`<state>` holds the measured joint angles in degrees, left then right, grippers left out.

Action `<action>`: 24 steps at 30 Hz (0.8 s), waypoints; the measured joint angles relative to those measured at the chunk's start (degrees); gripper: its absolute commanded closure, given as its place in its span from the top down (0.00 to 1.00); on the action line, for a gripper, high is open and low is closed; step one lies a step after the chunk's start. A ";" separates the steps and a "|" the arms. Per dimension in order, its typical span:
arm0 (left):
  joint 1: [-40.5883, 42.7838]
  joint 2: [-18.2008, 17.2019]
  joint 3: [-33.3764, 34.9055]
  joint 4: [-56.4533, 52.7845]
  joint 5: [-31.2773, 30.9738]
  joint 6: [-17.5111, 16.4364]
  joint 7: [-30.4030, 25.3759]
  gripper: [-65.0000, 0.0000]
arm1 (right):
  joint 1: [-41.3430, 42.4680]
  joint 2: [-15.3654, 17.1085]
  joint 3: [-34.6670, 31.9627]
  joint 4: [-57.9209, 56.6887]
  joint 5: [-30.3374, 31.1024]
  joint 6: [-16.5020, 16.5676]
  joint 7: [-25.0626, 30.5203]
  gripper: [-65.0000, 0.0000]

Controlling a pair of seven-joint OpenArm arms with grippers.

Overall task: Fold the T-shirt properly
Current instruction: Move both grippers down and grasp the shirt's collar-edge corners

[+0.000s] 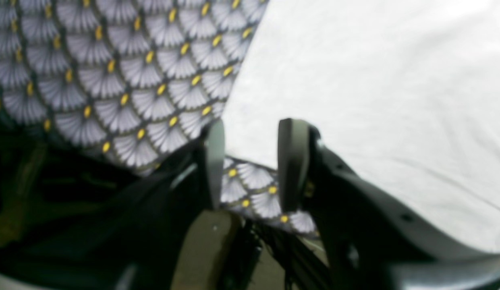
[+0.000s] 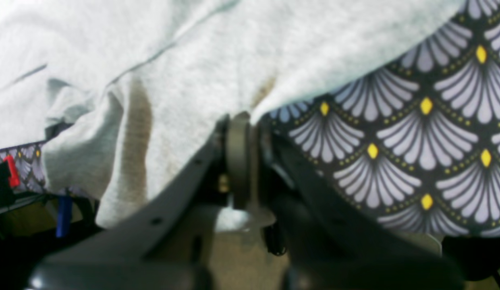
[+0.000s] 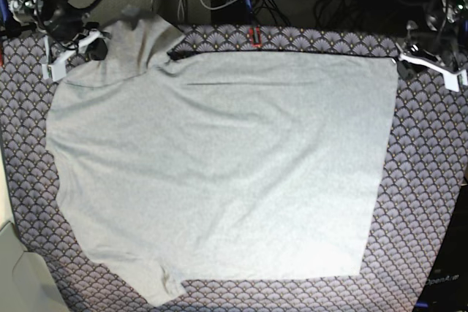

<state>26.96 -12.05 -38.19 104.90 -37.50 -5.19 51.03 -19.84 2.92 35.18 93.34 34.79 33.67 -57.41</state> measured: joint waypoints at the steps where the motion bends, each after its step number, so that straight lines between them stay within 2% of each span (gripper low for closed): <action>1: -0.39 -0.02 -0.02 -1.53 -0.28 -0.24 -0.15 0.34 | 0.00 0.00 0.00 -0.02 0.00 0.00 0.02 0.00; 6: -0.94 0.00 -0.02 -6.45 -0.11 -0.11 -0.24 0.34 | -0.02 0.00 -0.13 -0.07 -0.02 0.00 0.02 0.00; 18: -2.67 0.07 -0.02 -8.15 -0.13 -0.24 -0.42 0.34 | -0.02 0.00 -0.11 -0.09 0.02 0.00 -0.17 0.00; 24: -5.14 0.04 -0.02 -13.99 -0.07 -0.24 -0.68 0.34 | -0.07 0.09 -0.22 -0.09 0.02 0.00 -0.20 0.00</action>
<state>21.82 -12.01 -38.22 90.91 -37.56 -5.43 50.35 -19.90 3.01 34.96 93.25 34.81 33.67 -57.60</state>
